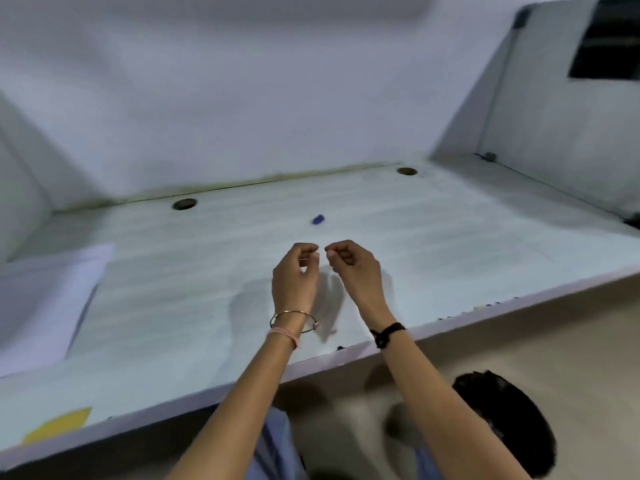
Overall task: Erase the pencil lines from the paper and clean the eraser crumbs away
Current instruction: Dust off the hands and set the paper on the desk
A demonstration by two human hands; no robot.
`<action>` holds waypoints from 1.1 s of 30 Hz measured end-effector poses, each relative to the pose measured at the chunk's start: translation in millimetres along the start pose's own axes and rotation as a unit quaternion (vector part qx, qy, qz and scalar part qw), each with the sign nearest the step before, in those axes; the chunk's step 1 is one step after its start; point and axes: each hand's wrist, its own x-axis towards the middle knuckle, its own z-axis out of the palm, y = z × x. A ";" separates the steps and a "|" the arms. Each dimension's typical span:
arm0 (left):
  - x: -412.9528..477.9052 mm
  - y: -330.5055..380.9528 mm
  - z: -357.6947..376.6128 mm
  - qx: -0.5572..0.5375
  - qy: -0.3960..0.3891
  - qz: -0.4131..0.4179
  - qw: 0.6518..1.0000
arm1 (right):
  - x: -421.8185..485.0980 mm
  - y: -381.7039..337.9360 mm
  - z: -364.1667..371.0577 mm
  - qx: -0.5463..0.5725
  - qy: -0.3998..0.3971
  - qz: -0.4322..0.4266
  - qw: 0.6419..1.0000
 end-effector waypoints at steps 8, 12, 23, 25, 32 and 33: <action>14.5 -66.2 -133.1 0.319 0.139 -0.062 0.936 | -11.0 -6.7 100.4 -0.023 -0.151 0.007 0.988; 14.4 -99.8 -194.0 0.411 0.131 -0.205 0.878 | -19.5 -6.3 127.1 -0.046 -0.196 -0.007 0.980; 4.2 -93.6 -177.0 0.464 0.019 -0.255 0.848 | -11.3 0.5 129.9 -0.063 -0.194 -0.023 0.979; -3.7 -80.2 -150.7 0.487 -0.006 -0.206 0.849 | -9.1 -0.2 128.4 -0.067 -0.193 -0.027 0.979; -27.3 -38.4 -81.8 0.465 -0.097 -0.018 0.880 | 8.0 0.2 107.5 -0.097 -0.209 -0.056 0.972; -28.3 -33.7 -75.1 0.452 -0.113 -0.003 0.885 | 10.6 0.9 100.1 -0.101 -0.223 -0.050 0.968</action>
